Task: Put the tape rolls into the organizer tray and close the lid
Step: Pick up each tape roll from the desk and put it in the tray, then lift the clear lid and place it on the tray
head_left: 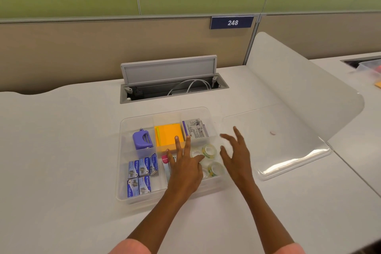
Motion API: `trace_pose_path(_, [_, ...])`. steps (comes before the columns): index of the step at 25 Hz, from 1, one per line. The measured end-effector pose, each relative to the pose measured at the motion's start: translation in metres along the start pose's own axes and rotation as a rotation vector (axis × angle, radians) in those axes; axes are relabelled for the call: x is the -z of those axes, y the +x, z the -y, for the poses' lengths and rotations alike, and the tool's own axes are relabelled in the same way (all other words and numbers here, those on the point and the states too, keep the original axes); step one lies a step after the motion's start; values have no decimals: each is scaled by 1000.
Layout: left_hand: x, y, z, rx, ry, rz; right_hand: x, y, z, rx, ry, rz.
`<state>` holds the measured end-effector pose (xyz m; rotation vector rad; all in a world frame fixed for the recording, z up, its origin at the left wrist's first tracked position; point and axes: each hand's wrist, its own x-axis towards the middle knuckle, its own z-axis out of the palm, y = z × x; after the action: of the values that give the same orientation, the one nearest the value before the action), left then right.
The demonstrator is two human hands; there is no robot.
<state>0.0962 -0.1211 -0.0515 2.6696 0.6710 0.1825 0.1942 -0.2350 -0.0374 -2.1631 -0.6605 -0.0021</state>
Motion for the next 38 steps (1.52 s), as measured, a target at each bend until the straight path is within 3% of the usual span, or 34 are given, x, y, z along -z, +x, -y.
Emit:
trace_pose_path(2, [0, -1, 1, -19, 12, -41, 13, 0, -8, -110, -65, -167])
trace_pose_path(3, [0, -1, 0, -20, 10, -56, 19, 0, -14, -171, -165, -176])
trace_pose_path(6, [-1, -1, -3, -1, -11, -62, 32, 0, -31, -284, -502, -43])
trace_pose_path(8, [0, -1, -4, -2, -25, -77, 34, -4, -36, -300, -602, 21])
trace_pose_path(16, [20, -6, 10, -64, -146, -168, 40, 0, -22, -292, -622, 38])
trace_pose_path(23, [42, 1, 42, -15, -241, -269, 60, 23, 22, -102, -693, -183])
trace_pose_path(31, [84, 2, 57, 84, -518, -354, 105, 52, 93, 193, -51, -639])
trace_pose_path(36, [116, -7, 81, 140, -658, -463, 105, 52, 121, 81, 834, -585])
trace_pose_path(38, [128, -10, 96, 206, -704, -511, 95, 52, 117, -11, 1023, -528])
